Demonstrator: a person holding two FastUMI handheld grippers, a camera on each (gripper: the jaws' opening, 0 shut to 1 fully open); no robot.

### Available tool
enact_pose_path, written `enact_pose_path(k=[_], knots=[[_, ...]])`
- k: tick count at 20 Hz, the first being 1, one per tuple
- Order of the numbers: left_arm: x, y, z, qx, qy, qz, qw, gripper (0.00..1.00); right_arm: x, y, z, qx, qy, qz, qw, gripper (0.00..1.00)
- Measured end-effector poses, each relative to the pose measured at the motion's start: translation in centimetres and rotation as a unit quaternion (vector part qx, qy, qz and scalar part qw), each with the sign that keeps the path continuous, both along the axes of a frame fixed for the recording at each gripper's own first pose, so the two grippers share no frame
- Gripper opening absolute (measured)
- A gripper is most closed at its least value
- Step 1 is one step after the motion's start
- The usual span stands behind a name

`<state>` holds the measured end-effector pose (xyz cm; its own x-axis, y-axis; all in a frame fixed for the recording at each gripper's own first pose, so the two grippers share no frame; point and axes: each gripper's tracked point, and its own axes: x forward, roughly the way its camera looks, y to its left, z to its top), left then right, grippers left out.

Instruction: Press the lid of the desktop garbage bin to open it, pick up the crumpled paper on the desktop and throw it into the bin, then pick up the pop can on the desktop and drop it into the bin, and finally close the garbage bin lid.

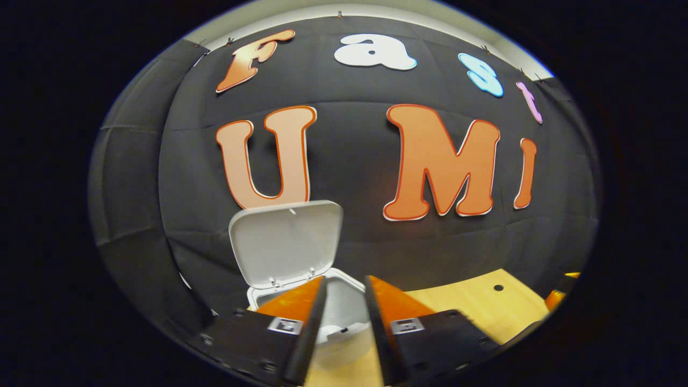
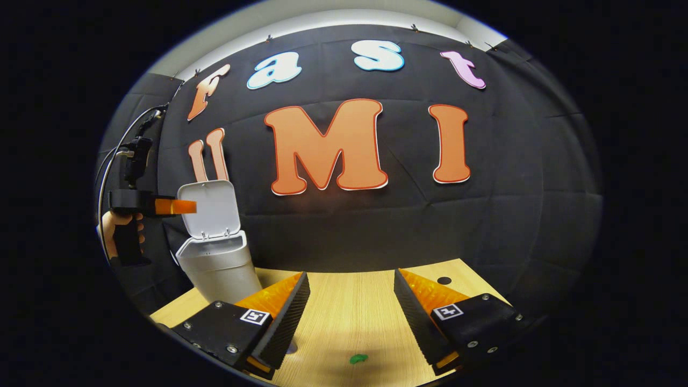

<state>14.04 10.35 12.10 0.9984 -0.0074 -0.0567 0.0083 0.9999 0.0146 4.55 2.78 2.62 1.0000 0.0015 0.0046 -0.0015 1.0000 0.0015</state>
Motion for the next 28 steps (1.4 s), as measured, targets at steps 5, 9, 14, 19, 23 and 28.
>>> enact_pose_path(k=[5, 9, 14, 19, 23, 28], knots=[[-1.3, -1.4, 1.1, -0.03, -0.028, -0.011, 0.999, 0.97, -0.5, 0.8, 0.7, 0.012, 0.007, 0.029, 0.999, 0.94], [-2.5, -2.3, 0.8, -0.042, -0.03, -0.018, 0.999, 0.96, -0.7, -0.3, 0.8, -0.032, 0.0, 0.014, 0.999, 0.94], [-3.4, -2.6, -1.2, -0.041, -0.022, -0.02, 0.999, 0.96, 0.4, -1.5, -3.6, -0.018, 0.063, 0.013, 0.998, 0.94], [-4.5, -2.9, -3.6, -0.026, -0.014, -0.025, 0.999, 0.96, 1.4, -1.9, -11.7, -0.023, 0.168, 0.023, 0.985, 0.95], [-5.0, -2.9, -4.6, -0.019, -0.012, -0.028, 0.999, 0.96, 1.1, -1.5, -18.2, -0.044, 0.252, 0.034, 0.966, 0.95], [-5.4, -2.4, -4.6, -0.018, -0.014, -0.032, 0.999, 0.96, 1.8, -1.5, -24.8, -0.027, 0.339, 0.042, 0.94, 0.95]])
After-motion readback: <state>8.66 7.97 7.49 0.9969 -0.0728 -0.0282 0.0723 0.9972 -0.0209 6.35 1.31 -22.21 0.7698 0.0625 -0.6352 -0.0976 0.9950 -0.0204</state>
